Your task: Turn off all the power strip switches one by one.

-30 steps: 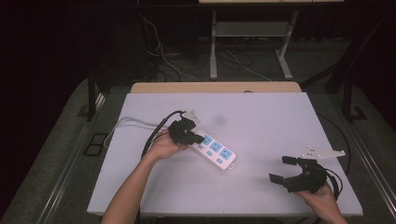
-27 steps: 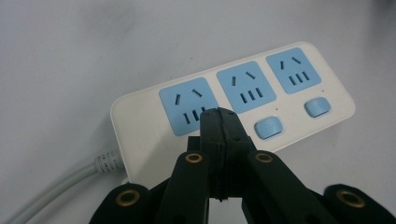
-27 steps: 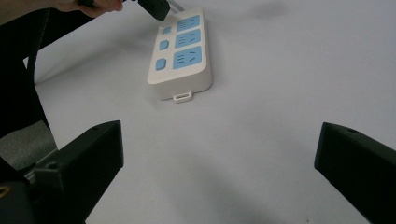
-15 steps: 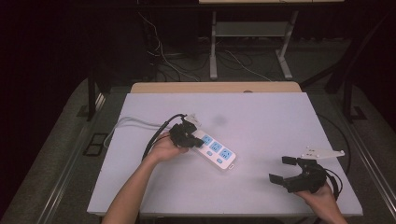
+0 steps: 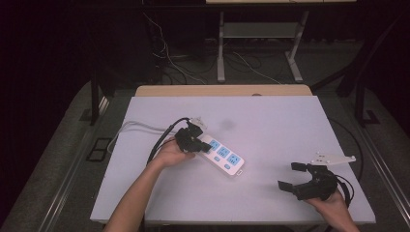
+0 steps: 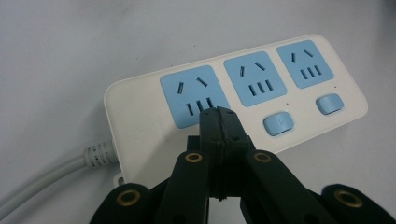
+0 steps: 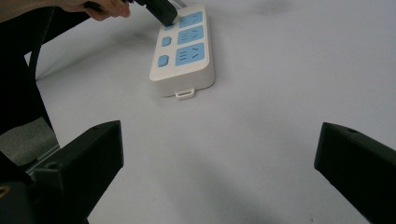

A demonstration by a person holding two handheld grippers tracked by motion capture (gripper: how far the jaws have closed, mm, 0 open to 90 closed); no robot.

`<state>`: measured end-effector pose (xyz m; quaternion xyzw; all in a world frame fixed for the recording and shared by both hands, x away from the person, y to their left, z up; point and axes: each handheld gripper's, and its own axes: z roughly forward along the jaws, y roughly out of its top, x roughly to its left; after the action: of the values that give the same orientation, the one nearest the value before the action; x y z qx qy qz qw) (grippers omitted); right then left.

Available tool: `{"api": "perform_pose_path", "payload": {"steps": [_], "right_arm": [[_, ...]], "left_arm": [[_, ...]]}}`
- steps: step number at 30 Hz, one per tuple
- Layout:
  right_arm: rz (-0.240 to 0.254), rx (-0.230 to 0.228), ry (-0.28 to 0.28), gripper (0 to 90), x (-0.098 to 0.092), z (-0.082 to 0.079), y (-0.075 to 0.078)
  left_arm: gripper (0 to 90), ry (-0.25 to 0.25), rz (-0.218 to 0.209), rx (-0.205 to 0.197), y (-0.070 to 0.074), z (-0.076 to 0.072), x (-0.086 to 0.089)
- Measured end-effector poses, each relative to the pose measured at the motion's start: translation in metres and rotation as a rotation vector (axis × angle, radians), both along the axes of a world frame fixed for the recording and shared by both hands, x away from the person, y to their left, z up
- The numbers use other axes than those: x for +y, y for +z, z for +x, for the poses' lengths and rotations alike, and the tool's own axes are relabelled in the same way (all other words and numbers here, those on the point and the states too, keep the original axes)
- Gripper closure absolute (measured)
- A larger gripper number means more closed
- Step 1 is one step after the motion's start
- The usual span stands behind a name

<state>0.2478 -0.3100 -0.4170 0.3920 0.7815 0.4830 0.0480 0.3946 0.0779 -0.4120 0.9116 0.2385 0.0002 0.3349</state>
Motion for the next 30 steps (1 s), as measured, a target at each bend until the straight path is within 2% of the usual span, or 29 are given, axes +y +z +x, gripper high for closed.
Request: {"api": "perform_pose_path", "payload": {"steps": [6, 11, 19, 26, 28, 30], "right_arm": [[0.002, -0.006, -0.001, 1.0, -0.0002, -0.0005, 0.0011], [0.001, -0.01, 0.002, 1.1, 0.0004, -0.0006, 0.0011], [-0.003, -0.001, 0.0, 1.1, 0.0005, 0.0004, 0.0002], [0.0, -0.005, -0.006, 1.0, -0.0012, 0.0002, 0.0005], [0.0, -0.006, -0.005, 1.1, -0.0014, 0.0004, 0.0004], [0.003, -0.006, -0.005, 1.0, -0.0017, 0.0006, 0.0003]], "left_arm": [[89.8, 0.002, 0.018, -0.009, 0.0, -0.0013, -0.0016], [89.8, 0.008, 0.008, 0.0, -0.0004, -0.0008, -0.0008], [89.5, 0.003, 0.036, -0.038, 0.0014, -0.0046, -0.0041], [89.4, 0.011, 0.043, -0.033, 0.0024, -0.0047, -0.0052], [89.3, 0.014, 0.016, -0.021, 0.0052, -0.004, -0.0042], [89.3, 0.006, 0.031, -0.023, 0.0055, -0.0053, -0.0059]]}}
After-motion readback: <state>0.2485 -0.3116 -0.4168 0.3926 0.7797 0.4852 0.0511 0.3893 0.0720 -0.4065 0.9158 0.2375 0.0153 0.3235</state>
